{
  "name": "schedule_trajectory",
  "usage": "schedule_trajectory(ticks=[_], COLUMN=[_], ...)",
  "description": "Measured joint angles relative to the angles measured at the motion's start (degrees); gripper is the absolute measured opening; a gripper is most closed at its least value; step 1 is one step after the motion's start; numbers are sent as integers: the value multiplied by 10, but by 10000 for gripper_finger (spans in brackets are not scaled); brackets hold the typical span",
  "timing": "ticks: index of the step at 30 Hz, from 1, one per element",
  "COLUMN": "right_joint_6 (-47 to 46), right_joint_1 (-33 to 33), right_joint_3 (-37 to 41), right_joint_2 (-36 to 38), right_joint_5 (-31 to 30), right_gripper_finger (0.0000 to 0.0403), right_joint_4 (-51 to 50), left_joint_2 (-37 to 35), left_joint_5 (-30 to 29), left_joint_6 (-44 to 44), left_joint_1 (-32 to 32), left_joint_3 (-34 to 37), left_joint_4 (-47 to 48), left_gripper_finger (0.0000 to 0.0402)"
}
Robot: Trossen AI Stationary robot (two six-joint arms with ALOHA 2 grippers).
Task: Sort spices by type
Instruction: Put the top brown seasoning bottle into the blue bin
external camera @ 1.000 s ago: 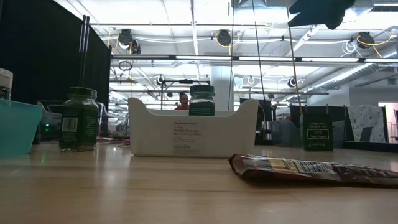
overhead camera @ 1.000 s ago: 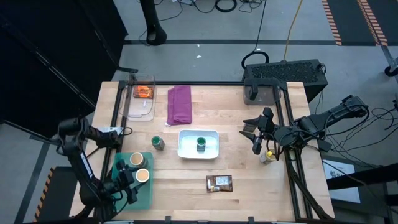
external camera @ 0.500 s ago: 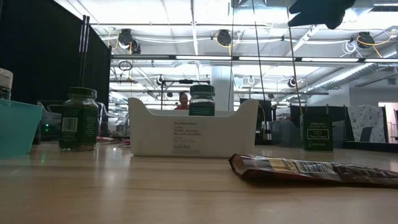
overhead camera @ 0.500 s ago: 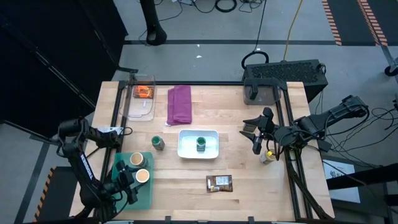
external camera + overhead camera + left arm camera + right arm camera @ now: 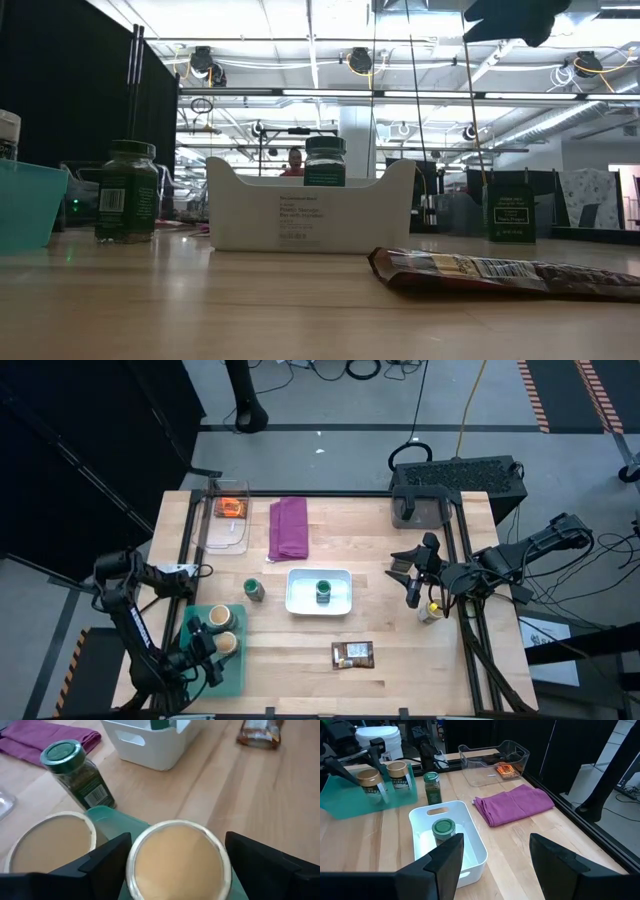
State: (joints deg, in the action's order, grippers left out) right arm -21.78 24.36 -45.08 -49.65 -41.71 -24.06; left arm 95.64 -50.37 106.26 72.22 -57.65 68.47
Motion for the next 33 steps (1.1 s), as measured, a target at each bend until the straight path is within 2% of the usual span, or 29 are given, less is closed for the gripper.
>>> schedule_trajectory(ticks=[33], right_joint_6=[-12], right_joint_1=[0], right_joint_3=[0], right_joint_2=[0], right_joint_5=[1], right_gripper_finger=[210], right_joint_4=[28], left_joint_2=[0], left_joint_5=[43], left_joint_6=[-3], left_joint_1=[3], left_joint_3=[0], left_joint_4=[-34], left_gripper_finger=[326])
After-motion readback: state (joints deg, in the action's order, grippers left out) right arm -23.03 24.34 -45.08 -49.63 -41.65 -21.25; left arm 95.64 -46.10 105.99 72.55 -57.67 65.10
